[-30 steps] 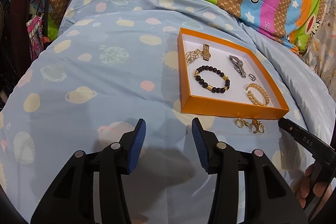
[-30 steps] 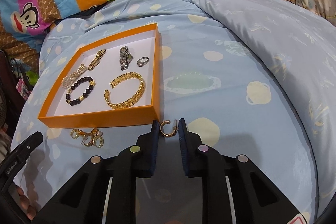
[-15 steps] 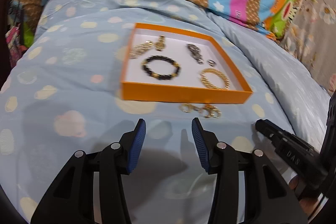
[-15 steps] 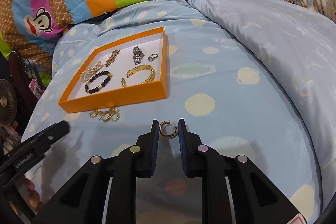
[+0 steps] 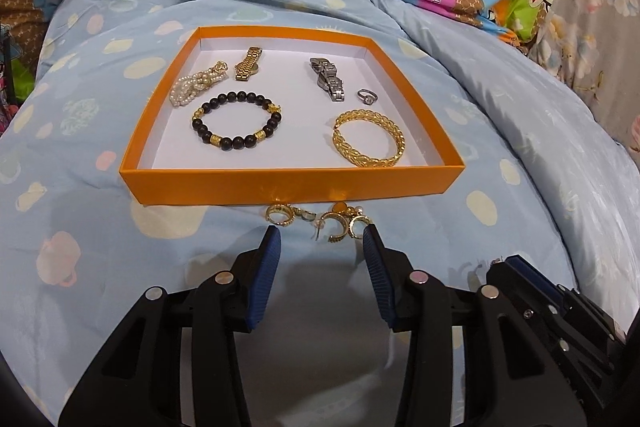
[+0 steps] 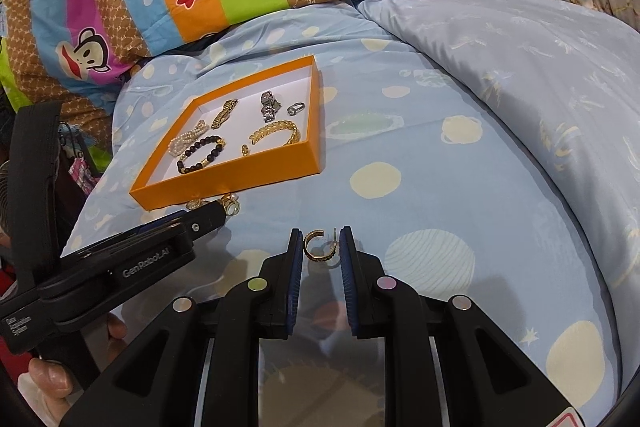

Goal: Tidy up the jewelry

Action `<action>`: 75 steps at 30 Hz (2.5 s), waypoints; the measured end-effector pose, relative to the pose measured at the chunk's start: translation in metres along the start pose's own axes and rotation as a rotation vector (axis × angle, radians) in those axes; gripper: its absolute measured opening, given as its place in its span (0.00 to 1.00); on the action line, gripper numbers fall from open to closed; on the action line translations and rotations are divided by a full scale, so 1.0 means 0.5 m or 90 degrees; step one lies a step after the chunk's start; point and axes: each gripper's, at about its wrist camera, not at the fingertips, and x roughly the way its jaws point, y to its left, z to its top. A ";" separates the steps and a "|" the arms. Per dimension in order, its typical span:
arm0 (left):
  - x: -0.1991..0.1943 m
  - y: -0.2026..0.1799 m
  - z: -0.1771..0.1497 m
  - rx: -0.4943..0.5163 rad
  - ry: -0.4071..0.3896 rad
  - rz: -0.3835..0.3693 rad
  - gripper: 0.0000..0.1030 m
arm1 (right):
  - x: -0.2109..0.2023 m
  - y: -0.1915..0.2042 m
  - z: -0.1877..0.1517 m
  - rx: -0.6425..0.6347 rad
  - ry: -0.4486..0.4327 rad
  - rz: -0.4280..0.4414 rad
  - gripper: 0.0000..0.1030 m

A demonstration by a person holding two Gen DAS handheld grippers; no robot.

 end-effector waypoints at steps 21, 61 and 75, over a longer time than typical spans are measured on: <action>-0.002 -0.013 -0.005 0.010 -0.005 -0.017 0.10 | -0.001 -0.003 -0.001 0.004 -0.002 0.011 0.17; 0.025 -0.037 0.023 0.030 -0.008 0.003 0.32 | -0.004 -0.004 -0.002 0.012 -0.004 0.018 0.17; -0.010 -0.003 -0.019 0.021 0.008 -0.019 0.00 | -0.006 -0.003 -0.002 0.012 -0.005 0.017 0.17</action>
